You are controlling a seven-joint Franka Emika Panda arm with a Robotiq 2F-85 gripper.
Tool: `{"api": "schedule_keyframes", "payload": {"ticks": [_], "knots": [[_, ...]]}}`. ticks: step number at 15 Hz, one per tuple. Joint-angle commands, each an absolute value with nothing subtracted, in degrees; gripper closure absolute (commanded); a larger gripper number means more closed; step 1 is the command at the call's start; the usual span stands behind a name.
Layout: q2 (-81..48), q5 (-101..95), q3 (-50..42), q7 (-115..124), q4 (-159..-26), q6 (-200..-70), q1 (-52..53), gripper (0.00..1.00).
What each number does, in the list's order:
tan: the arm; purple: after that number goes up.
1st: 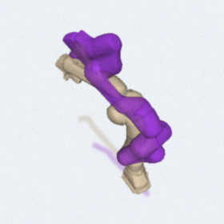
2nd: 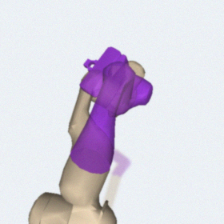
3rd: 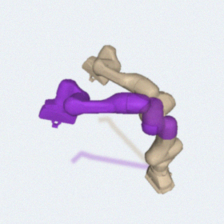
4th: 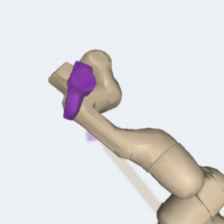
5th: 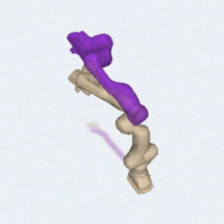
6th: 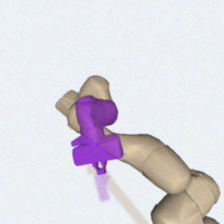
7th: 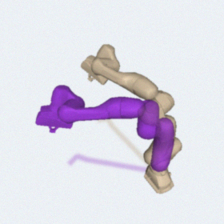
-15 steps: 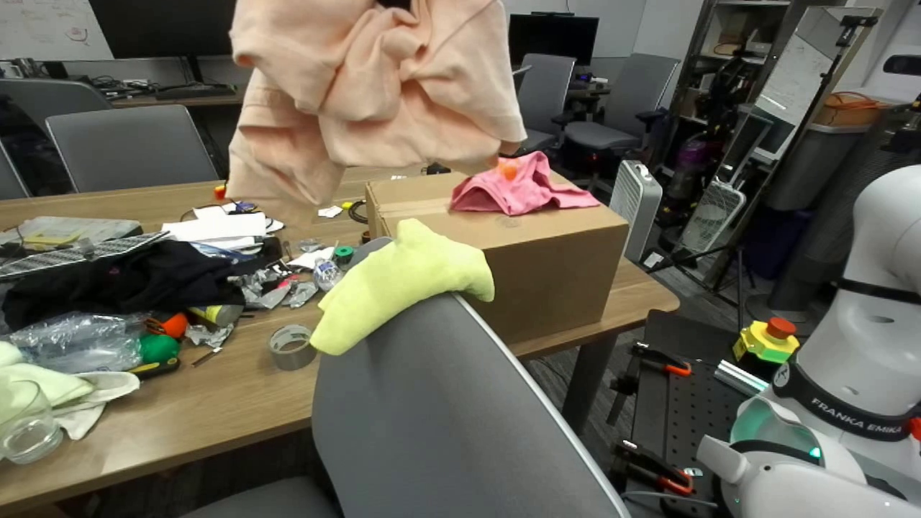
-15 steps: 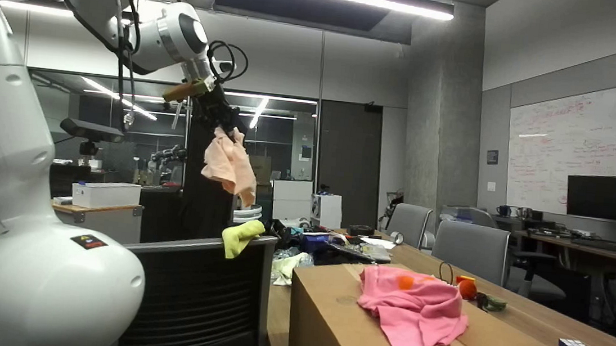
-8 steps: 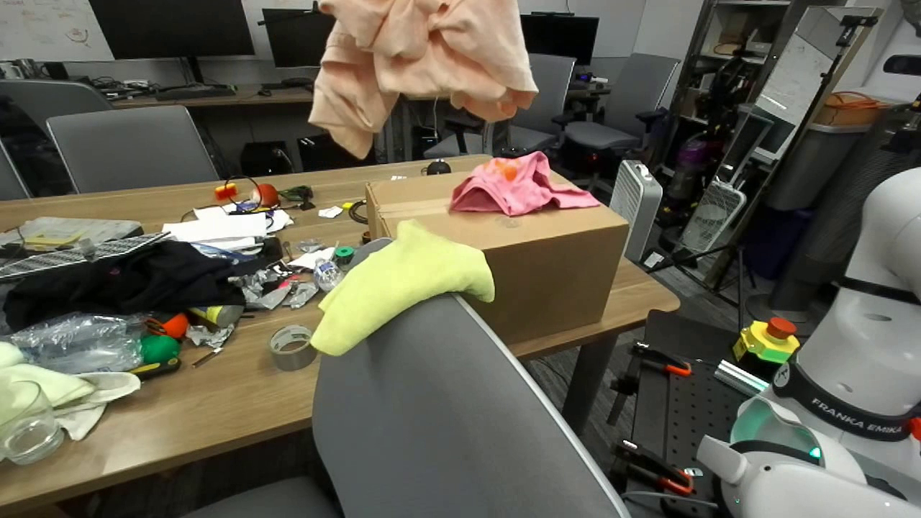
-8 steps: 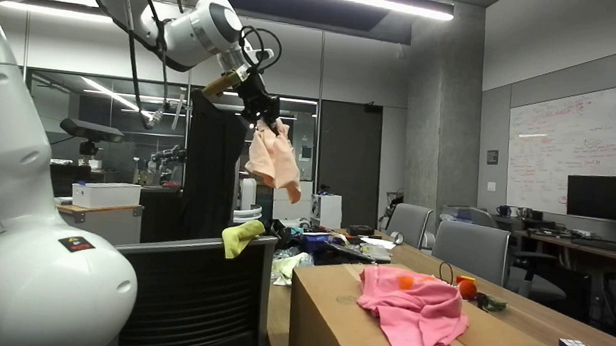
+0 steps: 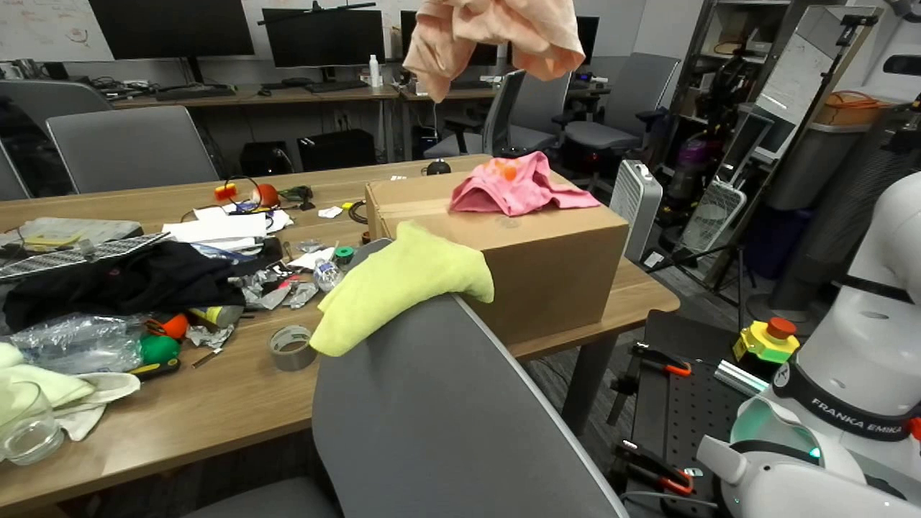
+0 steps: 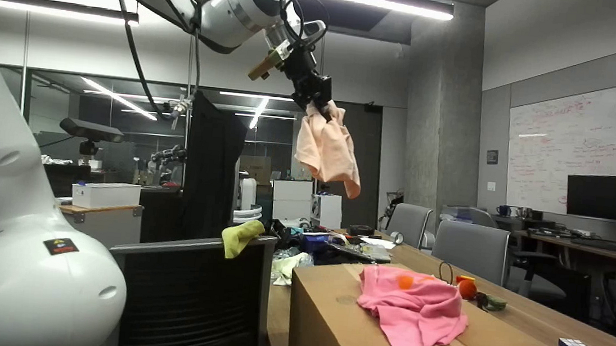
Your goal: Place the t-shirts and towel on the brown box
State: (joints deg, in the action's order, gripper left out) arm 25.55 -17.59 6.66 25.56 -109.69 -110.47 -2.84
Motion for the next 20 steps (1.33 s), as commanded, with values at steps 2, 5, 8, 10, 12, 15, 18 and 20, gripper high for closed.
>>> {"api": "schedule_keyframes", "payload": {"ticks": [2, 5, 8, 10, 12, 15, 18, 20], "knots": [[25.4, -20.1, 6.1, 29.4, -108.8, -111.1, -7.4, 0.96], [23.4, -22.0, 6.2, 31.6, -107.2, -109.5, -9.7, 0.96], [21.4, -23.1, 5.8, 33.1, -106.0, -108.8, -10.8, 0.96], [20.1, -23.3, 5.4, 33.9, -105.4, -108.7, -11.3, 0.96], [18.7, -24.2, 5.1, 35.8, -104.5, -108.2, -11.9, 0.96], [17.4, -26.4, 4.2, 38.7, -104.0, -108.1, -12.5, 0.95], [17.5, -27.7, 3.0, 40.1, -104.8, -108.9, -12.4, 0.50], [18.2, -28.9, 2.6, 40.4, -106.0, -109.8, -12.3, 0.36]]}}
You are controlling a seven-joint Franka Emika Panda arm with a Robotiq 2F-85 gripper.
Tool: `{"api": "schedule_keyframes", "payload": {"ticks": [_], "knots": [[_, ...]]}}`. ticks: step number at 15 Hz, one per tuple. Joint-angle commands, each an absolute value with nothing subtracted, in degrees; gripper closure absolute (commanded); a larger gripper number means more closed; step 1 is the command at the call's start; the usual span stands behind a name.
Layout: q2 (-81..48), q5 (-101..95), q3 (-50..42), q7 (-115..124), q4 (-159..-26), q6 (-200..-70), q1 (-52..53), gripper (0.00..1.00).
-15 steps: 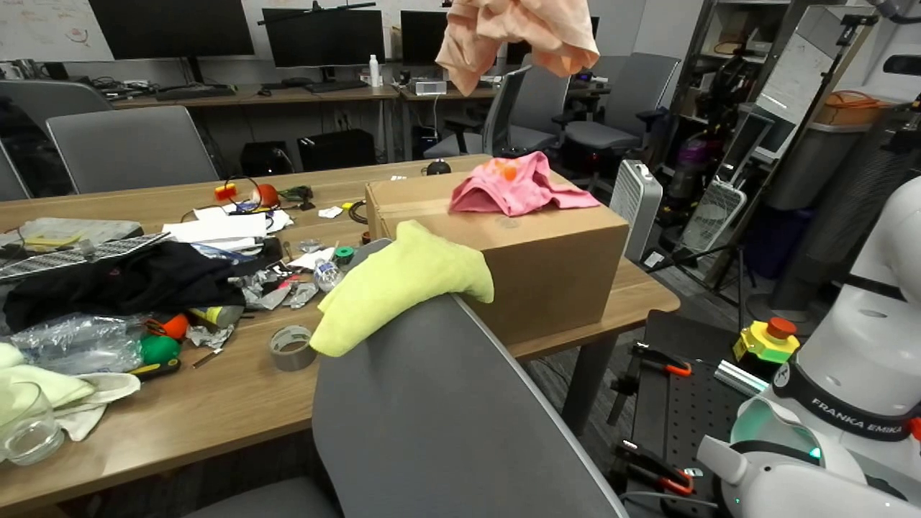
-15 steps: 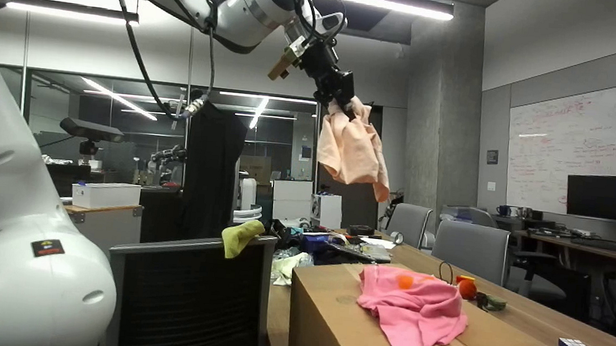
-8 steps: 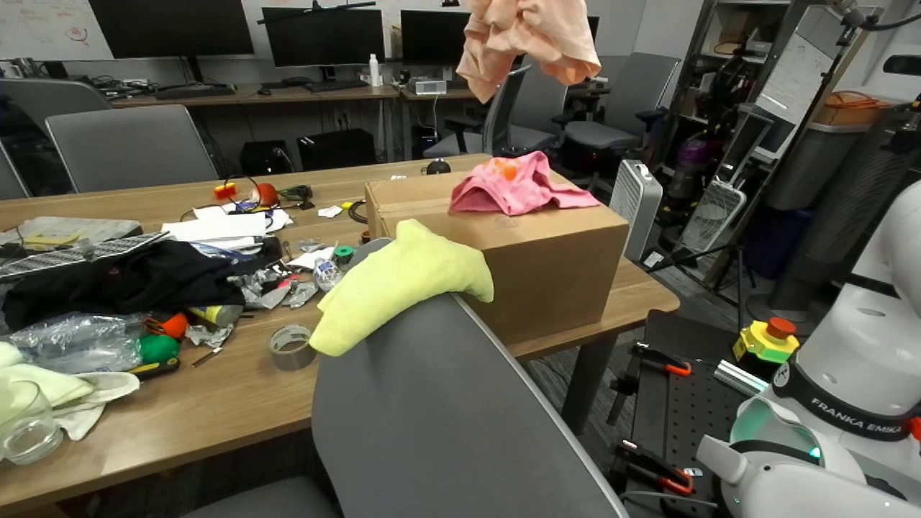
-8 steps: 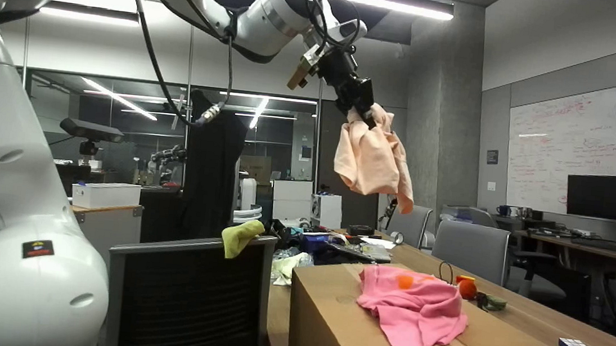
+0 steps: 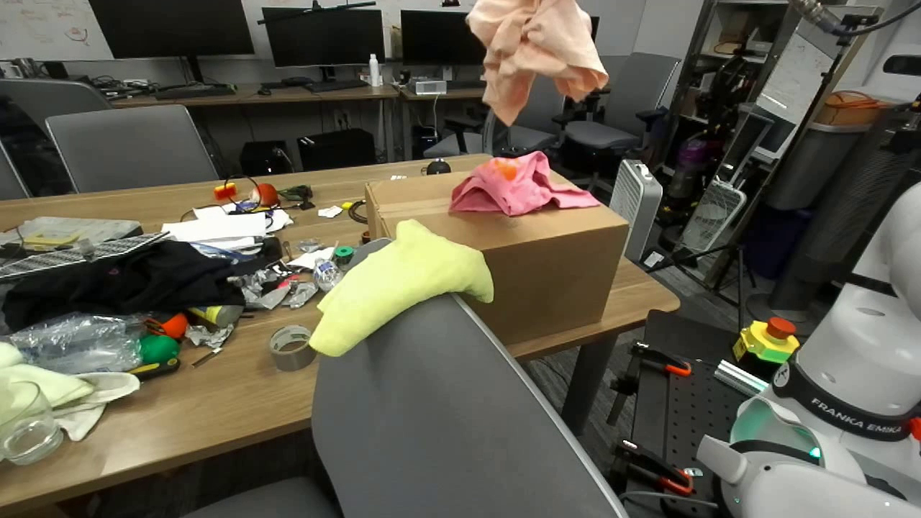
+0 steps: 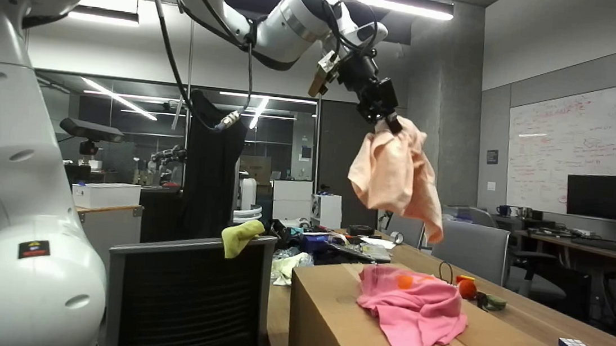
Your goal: Place the t-shirts and towel on the brown box
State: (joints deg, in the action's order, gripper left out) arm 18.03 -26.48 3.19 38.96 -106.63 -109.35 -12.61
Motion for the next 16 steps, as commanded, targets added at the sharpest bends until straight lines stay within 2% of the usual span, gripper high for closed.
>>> {"api": "schedule_keyframes", "payload": {"ticks": [1, 4, 5, 9, 16], "knots": [[18.6, -30.1, 2.6, 40.5, -106.7, -110.2, -12.2, 0.27], [19.6, -33.4, 3.1, 40.5, -108.5, -110.7, -11.9, 0.05], [20.1, -34.6, 3.5, 40.4, -109.5, -110.7, -11.5, 0.01], [22.8, -36.7, 5.2, 37.8, -114.4, -110.1, -8.1, 0.00], [28.8, -25.3, 7.8, 26.9, -122.6, -112.5, 1.3, 0.00]]}}
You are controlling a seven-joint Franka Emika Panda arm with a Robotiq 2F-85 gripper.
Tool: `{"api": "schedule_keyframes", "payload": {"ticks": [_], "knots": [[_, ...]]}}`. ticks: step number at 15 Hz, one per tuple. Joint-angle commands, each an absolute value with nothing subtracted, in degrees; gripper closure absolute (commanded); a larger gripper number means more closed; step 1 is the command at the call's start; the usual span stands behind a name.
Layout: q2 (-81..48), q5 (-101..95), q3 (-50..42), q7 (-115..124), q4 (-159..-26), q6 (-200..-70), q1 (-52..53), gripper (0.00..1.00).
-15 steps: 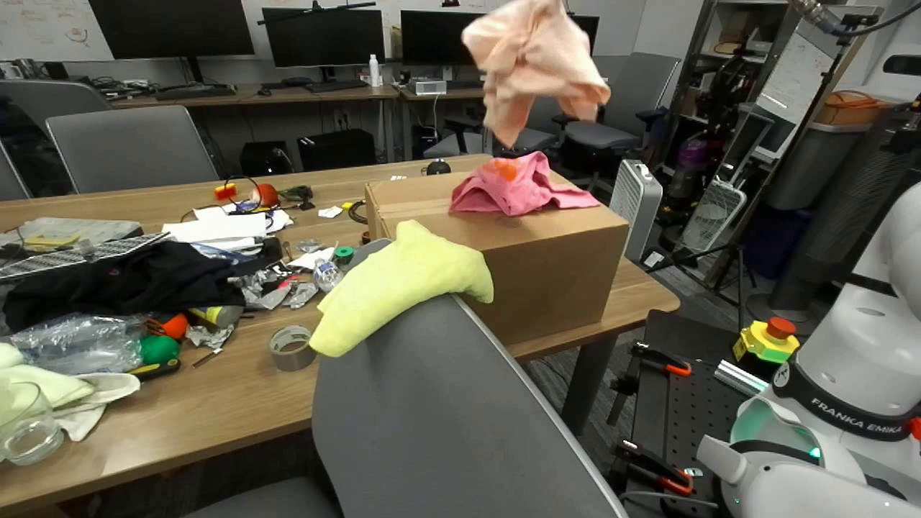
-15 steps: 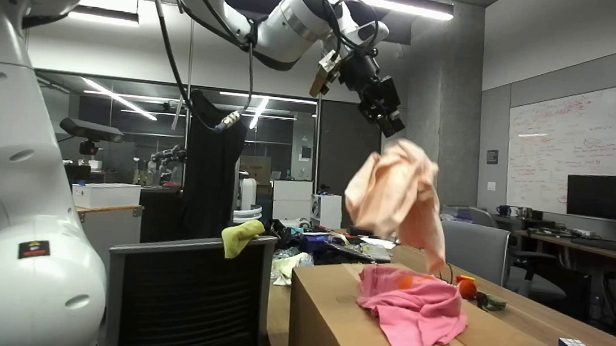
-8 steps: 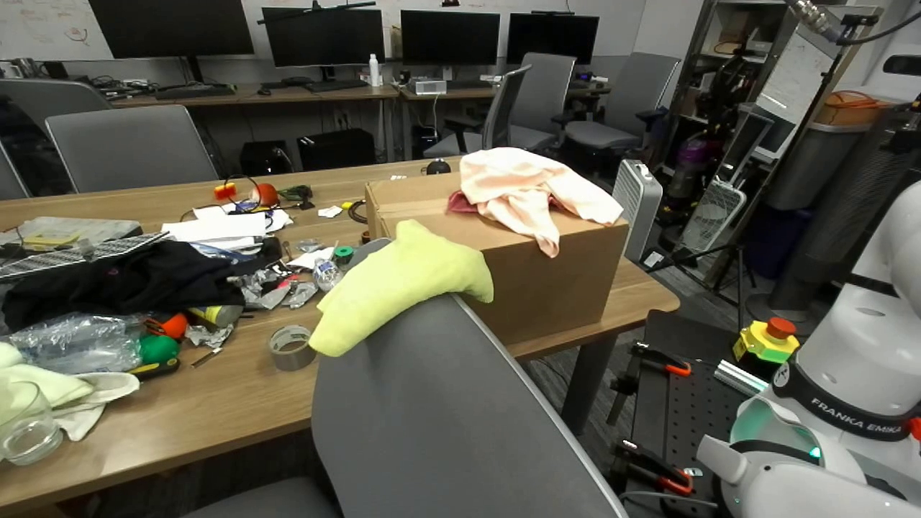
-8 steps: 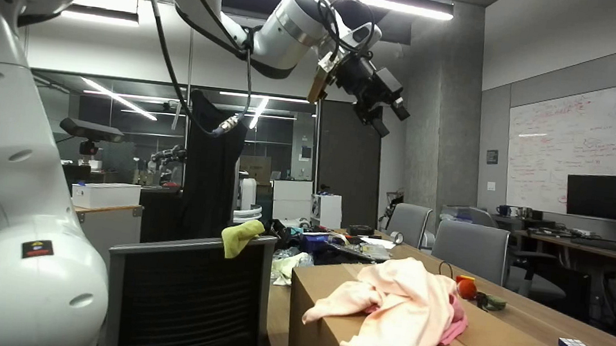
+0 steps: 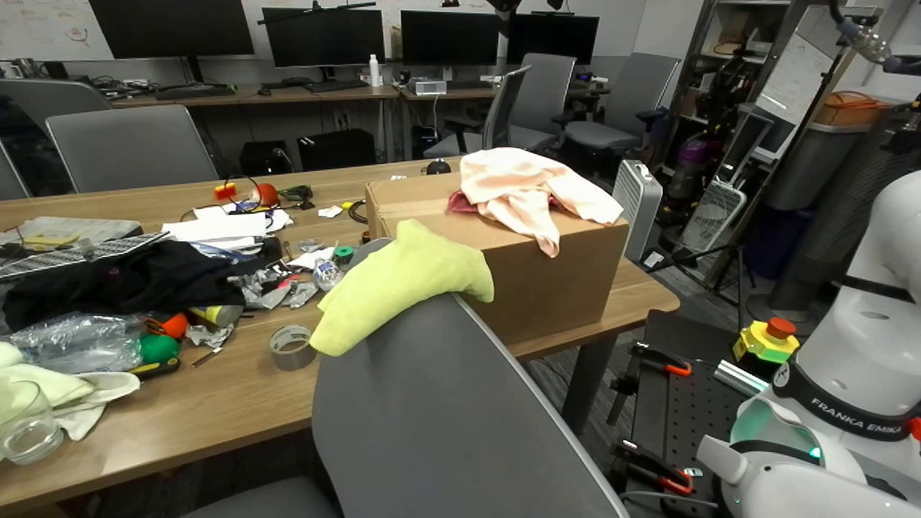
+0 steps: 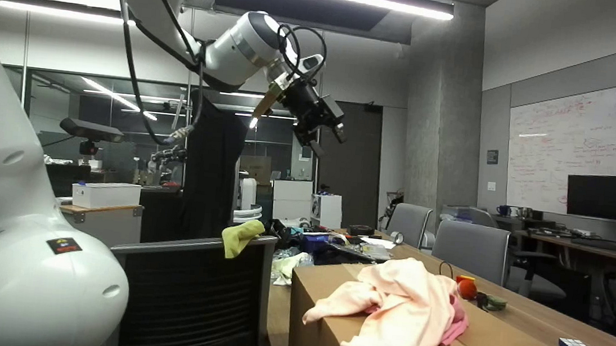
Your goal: Place the t-shirts and towel on the brown box
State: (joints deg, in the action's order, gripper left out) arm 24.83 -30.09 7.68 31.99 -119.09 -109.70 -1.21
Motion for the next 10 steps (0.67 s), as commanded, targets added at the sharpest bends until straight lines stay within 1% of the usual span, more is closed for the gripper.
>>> {"api": "schedule_keyframes", "payload": {"ticks": [1, 6, 10], "knots": [[30.0, -22.5, 7.9, 26.0, -123.8, -113.4, 2.5, 0.00], [30.6, -9.2, 8.0, 18.8, -127.0, -117.9, 7.1, 0.00], [26.2, -2.2, 9.6, 11.9, -127.5, -119.5, 10.4, 0.00]]}}
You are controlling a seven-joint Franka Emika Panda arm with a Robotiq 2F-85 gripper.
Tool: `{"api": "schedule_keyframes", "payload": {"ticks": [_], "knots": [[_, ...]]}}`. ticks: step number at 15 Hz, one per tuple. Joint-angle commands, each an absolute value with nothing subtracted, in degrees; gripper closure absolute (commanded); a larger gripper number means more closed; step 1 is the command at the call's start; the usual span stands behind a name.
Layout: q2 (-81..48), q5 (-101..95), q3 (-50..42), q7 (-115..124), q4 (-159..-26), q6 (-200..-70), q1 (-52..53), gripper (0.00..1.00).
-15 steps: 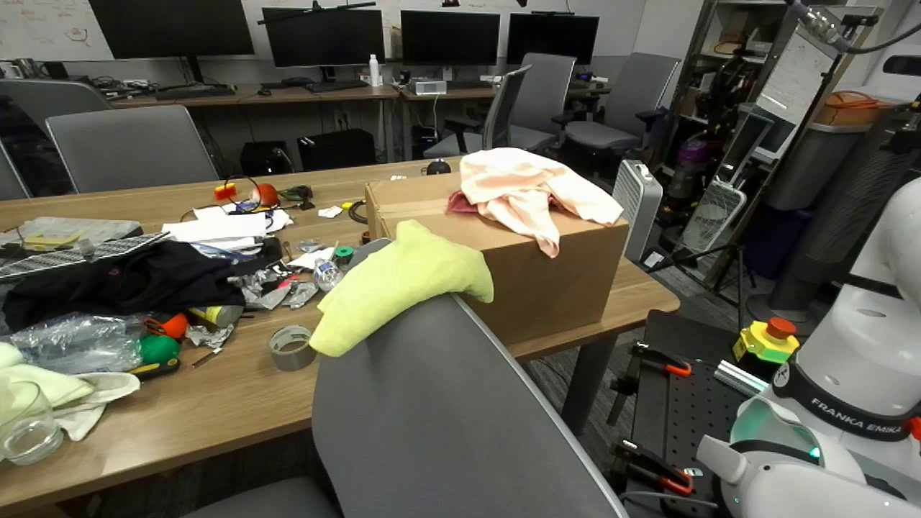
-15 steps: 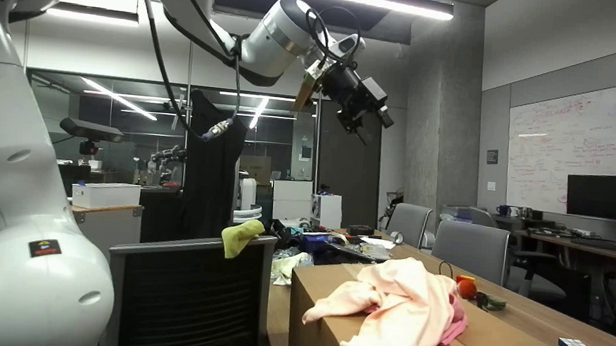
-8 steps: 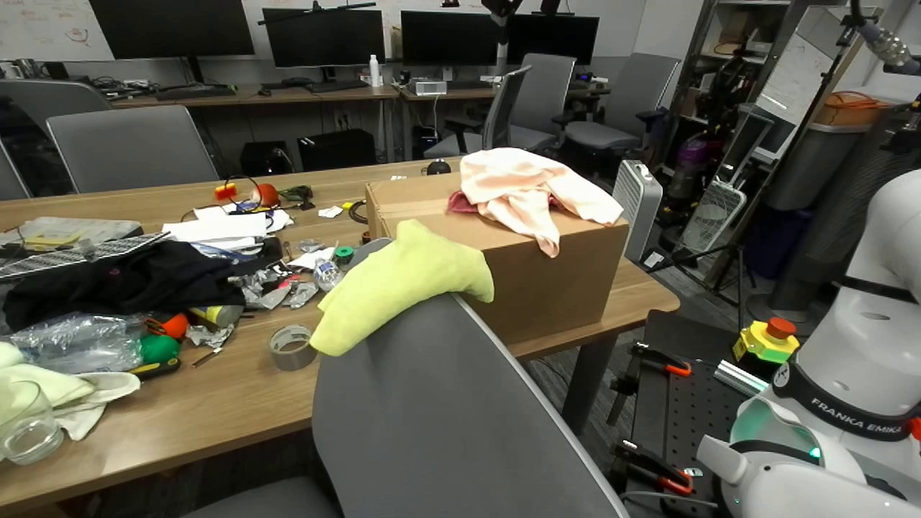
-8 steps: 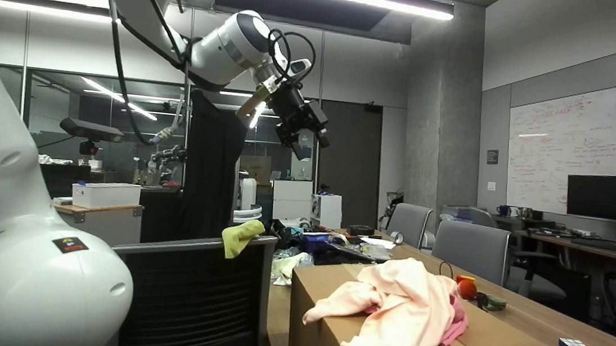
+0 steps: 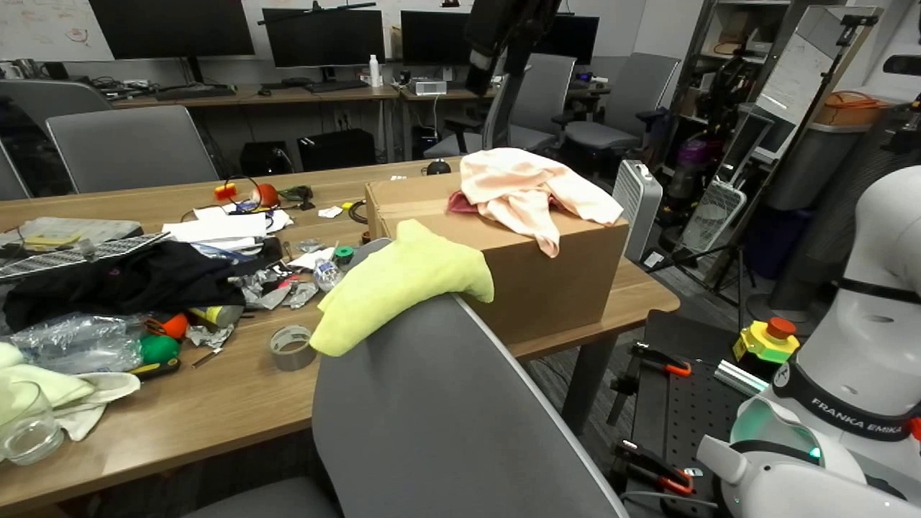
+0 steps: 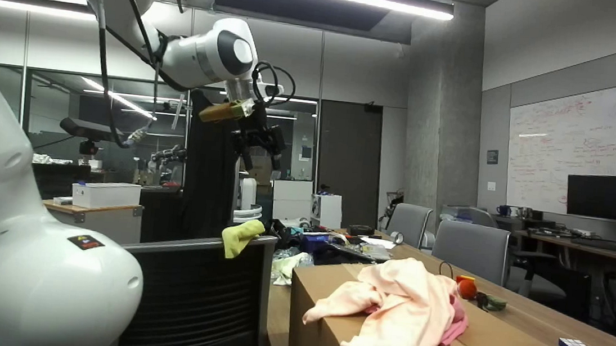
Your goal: Place the t-shirts and towel on the brown box
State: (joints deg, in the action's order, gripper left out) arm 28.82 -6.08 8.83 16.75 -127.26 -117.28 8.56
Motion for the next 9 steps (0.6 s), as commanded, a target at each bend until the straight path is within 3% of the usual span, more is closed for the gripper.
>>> {"api": "schedule_keyframes", "payload": {"ticks": [1, 9], "knots": [[24.9, -1.4, 10.3, 11.0, -127.4, -119.3, 10.8, 0.00], [14.6, -1.0, 15.5, 11.9, -124.7, -117.0, 12.6, 0.00]]}}
